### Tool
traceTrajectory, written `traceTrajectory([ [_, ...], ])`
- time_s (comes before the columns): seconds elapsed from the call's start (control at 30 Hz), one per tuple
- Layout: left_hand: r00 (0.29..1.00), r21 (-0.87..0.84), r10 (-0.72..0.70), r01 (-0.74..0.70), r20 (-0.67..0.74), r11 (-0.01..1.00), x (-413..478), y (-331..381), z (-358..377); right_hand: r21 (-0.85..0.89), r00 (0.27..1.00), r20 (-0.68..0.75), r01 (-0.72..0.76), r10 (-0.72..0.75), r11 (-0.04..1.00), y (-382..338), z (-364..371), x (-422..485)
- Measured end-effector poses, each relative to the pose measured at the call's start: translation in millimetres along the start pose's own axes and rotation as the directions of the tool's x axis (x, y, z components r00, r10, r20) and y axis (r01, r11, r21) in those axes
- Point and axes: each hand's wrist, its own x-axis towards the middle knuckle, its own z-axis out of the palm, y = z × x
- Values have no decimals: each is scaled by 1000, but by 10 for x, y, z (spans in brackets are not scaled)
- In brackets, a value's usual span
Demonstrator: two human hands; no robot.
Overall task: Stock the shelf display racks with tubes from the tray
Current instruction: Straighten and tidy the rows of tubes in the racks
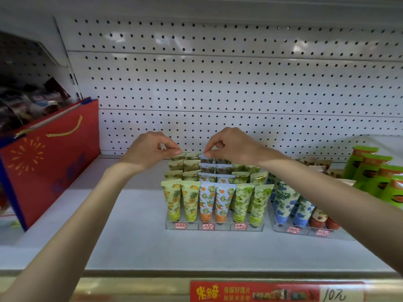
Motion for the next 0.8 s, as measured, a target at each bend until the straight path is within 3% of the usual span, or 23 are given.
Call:
traceTrajectory([
  [0.4,998,-8,-26,27,64,1000,-76,-187,4,-160,1000,-3,-16,15,987,-62,219,365],
  [0.8,999,-15,4,-3,48,1000,-35,-236,22,-138,999,11,-48,50,989,-99,264,458],
])
